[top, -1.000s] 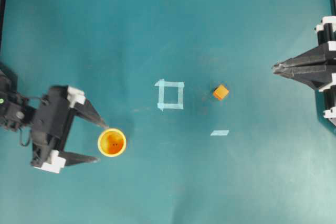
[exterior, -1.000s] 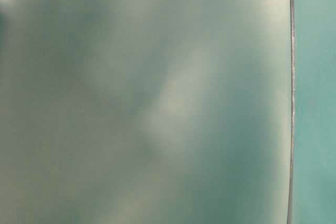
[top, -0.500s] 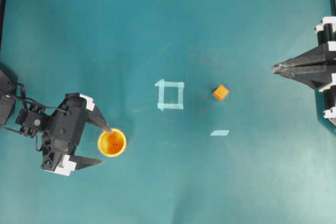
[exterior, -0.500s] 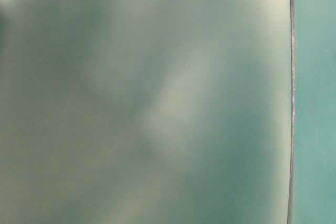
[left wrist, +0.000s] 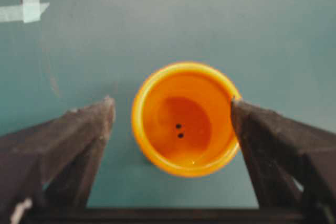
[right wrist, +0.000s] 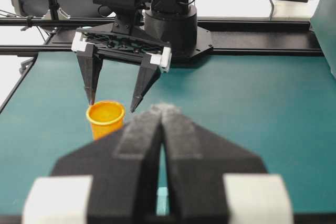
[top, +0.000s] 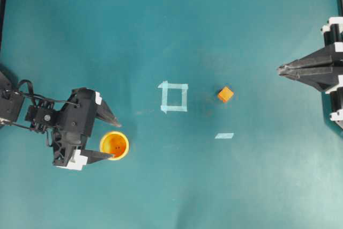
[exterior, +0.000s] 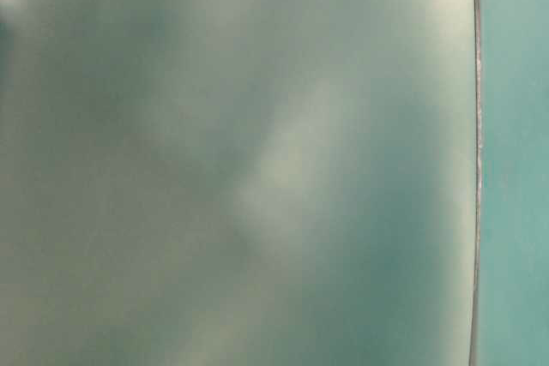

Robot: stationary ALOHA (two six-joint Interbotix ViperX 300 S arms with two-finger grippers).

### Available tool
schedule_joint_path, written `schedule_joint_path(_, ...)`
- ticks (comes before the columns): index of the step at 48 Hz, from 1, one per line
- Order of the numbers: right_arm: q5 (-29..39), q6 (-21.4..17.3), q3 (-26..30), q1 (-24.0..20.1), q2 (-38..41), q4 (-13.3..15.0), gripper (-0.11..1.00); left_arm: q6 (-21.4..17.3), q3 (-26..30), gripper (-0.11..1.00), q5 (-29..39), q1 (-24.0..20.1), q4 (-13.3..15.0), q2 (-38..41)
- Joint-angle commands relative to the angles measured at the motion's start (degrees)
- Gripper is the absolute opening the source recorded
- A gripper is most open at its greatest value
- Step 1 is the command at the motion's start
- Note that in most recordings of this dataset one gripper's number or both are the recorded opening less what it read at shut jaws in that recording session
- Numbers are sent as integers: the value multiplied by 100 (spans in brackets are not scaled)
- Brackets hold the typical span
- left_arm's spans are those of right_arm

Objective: Move the cup toward the block with left arm.
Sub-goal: 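Close the left gripper around the orange cup's rim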

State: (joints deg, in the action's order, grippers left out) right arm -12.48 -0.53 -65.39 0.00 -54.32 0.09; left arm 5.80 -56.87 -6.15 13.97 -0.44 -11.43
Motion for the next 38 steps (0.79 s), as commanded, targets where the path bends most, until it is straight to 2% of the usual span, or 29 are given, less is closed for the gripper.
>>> schedule_joint_path(1,-18,-18,176,0,18,-18,0,0,167,87,-132,18,-9,-18)
schedule_joint_path(26,-9,-26,176,-9,70,-9,0,35,211,87,-141,211,0,193)
schedule_joint_path(38,-18,-35,185,0,97,-18,0,413,246,87,-176,246,0,659)
